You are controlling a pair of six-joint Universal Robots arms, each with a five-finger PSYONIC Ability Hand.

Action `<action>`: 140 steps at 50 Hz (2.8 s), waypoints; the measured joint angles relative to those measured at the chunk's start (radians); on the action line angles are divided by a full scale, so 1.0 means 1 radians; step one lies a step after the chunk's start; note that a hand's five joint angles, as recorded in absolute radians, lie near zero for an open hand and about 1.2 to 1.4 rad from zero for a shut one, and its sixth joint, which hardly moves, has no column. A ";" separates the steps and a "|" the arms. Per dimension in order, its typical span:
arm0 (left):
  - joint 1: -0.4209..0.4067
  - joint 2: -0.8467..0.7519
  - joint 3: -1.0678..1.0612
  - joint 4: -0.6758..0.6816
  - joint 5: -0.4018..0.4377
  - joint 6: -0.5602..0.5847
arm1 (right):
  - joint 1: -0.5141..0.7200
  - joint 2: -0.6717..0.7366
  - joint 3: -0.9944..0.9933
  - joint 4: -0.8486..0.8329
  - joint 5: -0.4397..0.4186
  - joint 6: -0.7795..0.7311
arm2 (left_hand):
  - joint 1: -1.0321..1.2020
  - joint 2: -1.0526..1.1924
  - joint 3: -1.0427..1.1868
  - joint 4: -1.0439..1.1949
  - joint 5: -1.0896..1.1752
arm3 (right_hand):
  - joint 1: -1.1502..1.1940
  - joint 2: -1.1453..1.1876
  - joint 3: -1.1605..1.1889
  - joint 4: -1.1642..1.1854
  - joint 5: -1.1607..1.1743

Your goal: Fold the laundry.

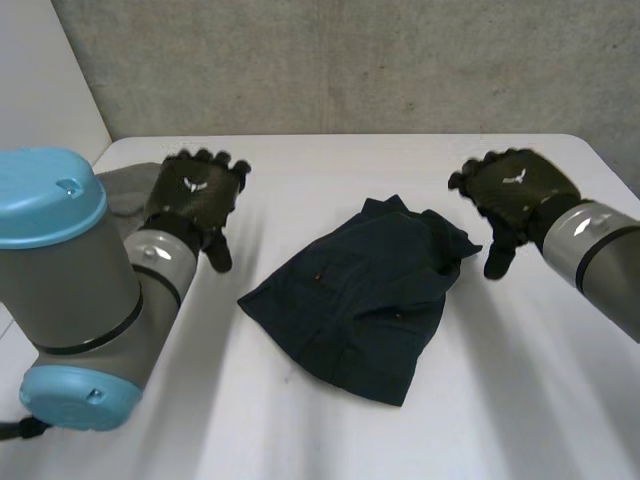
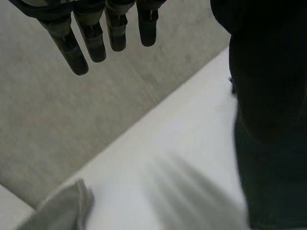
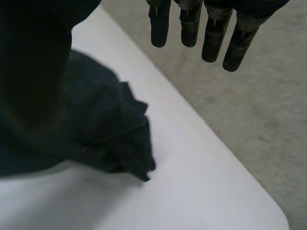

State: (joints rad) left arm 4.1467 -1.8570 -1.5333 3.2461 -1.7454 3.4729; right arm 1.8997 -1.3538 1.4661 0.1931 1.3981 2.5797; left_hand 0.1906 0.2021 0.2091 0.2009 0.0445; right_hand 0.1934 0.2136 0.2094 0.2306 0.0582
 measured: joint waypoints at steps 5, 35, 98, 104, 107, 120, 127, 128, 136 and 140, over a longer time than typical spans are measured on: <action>-0.012 -0.029 -0.034 -0.070 0.005 -0.059 | 0.016 0.004 0.030 0.043 -0.030 -0.104 | 0.000 0.002 0.002 0.002 0.001 | 0.000 0.000 0.000 0.000 0.000; -0.141 -0.308 -0.014 0.079 0.011 -0.108 | 0.046 0.044 0.084 -0.026 -0.030 -0.072 | 0.131 0.116 0.108 0.119 0.103 | 0.000 0.000 0.000 0.000 0.000; -0.319 -0.281 0.248 0.230 0.248 -0.053 | -0.039 0.038 -0.030 -0.081 0.111 0.060 | 0.051 0.033 0.031 0.033 0.010 | 0.000 0.000 0.000 0.000 0.000; -0.224 -0.173 0.206 0.219 0.231 -0.052 | -0.033 0.038 -0.031 -0.074 0.097 0.056 | 0.051 0.033 0.031 0.033 0.010 | 0.000 0.000 0.000 0.000 0.000; -0.188 -0.133 0.182 0.208 0.216 -0.052 | -0.028 0.038 -0.029 -0.067 0.084 0.053 | 0.051 0.033 0.031 0.033 0.010 | 0.000 0.000 0.000 0.000 0.000; -0.035 -0.027 0.010 0.100 0.100 -0.056 | -0.007 0.146 -0.020 0.101 -0.050 0.028 | 0.051 0.033 0.031 0.033 0.009 | 0.000 0.000 0.000 0.000 0.000; 0.002 -0.017 -0.053 0.092 0.075 -0.058 | 0.018 0.214 0.029 -0.049 -0.008 -0.049 | 0.051 0.033 0.031 0.033 0.010 | 0.045 0.065 0.065 0.048 0.049; 0.008 -0.014 -0.065 0.092 0.074 -0.059 | 0.021 0.234 0.036 -0.107 0.027 -0.077 | 0.051 0.033 0.031 0.033 0.009 | 0.119 0.150 0.149 0.127 0.116; 0.017 -0.002 -0.105 0.096 0.074 -0.060 | 0.016 0.395 -0.017 -0.354 0.209 -0.278 | 0.051 0.032 0.031 0.033 0.010 | 0.614 0.731 0.729 0.709 0.687; 0.019 0.000 -0.117 0.098 0.074 -0.061 | -0.009 0.473 -0.083 -0.390 0.233 -0.351 | 0.051 0.031 0.031 0.033 0.010 | 0.785 0.956 0.959 0.943 0.913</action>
State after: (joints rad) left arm 4.1653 -1.8570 -1.6500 3.3442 -1.6715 3.4118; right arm 1.8907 -0.8810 1.3833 -0.1965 1.6311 2.2288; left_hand 0.2413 0.2335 0.2401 0.2343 0.0541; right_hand 0.9785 1.1700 1.1682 1.1736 0.9713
